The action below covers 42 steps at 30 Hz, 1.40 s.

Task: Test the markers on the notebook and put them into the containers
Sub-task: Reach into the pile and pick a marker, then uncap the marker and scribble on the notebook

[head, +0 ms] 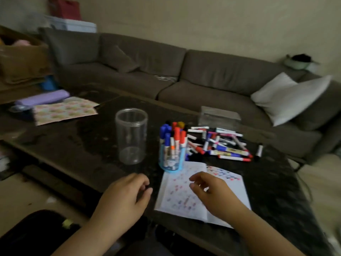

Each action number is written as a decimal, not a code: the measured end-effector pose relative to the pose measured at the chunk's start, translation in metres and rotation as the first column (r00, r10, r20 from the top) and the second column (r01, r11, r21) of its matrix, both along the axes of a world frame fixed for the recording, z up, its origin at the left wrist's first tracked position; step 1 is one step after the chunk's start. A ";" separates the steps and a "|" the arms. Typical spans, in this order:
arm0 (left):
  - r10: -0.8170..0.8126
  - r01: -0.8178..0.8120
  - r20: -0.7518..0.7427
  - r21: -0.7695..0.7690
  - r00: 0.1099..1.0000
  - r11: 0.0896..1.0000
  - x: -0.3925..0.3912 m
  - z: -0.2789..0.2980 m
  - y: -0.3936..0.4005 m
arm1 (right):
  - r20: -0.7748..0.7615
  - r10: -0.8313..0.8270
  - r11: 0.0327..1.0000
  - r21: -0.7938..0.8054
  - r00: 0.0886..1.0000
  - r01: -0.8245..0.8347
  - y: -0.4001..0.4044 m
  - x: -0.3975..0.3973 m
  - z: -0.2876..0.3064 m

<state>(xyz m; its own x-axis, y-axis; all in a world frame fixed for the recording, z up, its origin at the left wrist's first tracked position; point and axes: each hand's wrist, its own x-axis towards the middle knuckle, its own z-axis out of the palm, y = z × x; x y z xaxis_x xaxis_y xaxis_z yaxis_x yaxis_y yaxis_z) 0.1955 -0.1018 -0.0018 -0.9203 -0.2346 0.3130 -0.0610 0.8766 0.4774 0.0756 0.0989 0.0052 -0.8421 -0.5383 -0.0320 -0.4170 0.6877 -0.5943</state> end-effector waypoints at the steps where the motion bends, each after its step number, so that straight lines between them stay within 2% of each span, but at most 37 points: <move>1: -0.044 0.044 -0.014 -0.009 0.999 0.999 -0.016 0.003 0.011 | -0.012 -0.058 0.998 0.007 0.998 0.058 0.017 -0.010 0.000; 8: -0.233 0.239 -0.098 0.061 0.968 0.969 -0.116 -0.002 0.100 | 0.034 -0.376 0.926 0.046 0.926 0.374 0.099 -0.070 -0.014; 11: -0.296 0.298 -0.040 0.081 0.955 0.951 -0.149 -0.008 0.128 | 0.029 -0.422 0.905 0.069 0.906 0.419 0.121 -0.094 -0.026; 14: -0.283 0.281 0.006 0.097 0.959 0.955 -0.171 -0.018 0.139 | 0.019 -0.450 0.890 0.098 0.893 0.446 0.128 -0.115 -0.037; 17: -0.252 0.250 0.005 0.111 0.968 0.962 -0.179 -0.032 0.132 | 0.007 -0.412 0.907 0.106 0.911 0.409 0.114 -0.134 -0.046; 20: -0.211 0.208 0.007 0.129 0.977 0.970 -0.183 -0.043 0.120 | -0.039 -0.293 0.952 0.079 0.955 0.295 0.081 -0.153 -0.055; 24: -0.160 0.163 -0.035 0.132 0.987 0.978 -0.185 -0.046 0.112 | -0.215 -0.159 0.983 0.052 0.963 0.174 0.032 -0.176 -0.064; 26: -0.160 0.163 -0.033 0.138 0.987 0.977 -0.185 -0.049 0.108 | -0.289 -0.153 0.984 0.048 0.945 0.174 0.012 -0.187 -0.069; 29: -0.137 0.136 -0.003 0.143 0.991 0.980 -0.186 -0.052 0.103 | -0.321 -0.199 0.974 0.043 0.926 0.224 -0.009 -0.202 -0.074; 34: -0.131 0.133 -0.026 0.164 0.991 0.977 -0.184 -0.050 0.105 | -0.314 -0.181 0.939 0.225 0.932 0.259 -0.022 -0.216 -0.074; 36: -0.122 0.125 -0.026 0.183 0.992 0.975 -0.182 -0.050 0.106 | -0.324 -0.215 0.943 0.176 0.921 0.282 -0.020 -0.215 -0.070; 42: -0.068 0.069 -0.015 0.228 0.998 0.971 -0.181 -0.046 0.106 | -0.279 -0.386 0.921 -0.166 0.879 0.352 0.027 -0.162 -0.043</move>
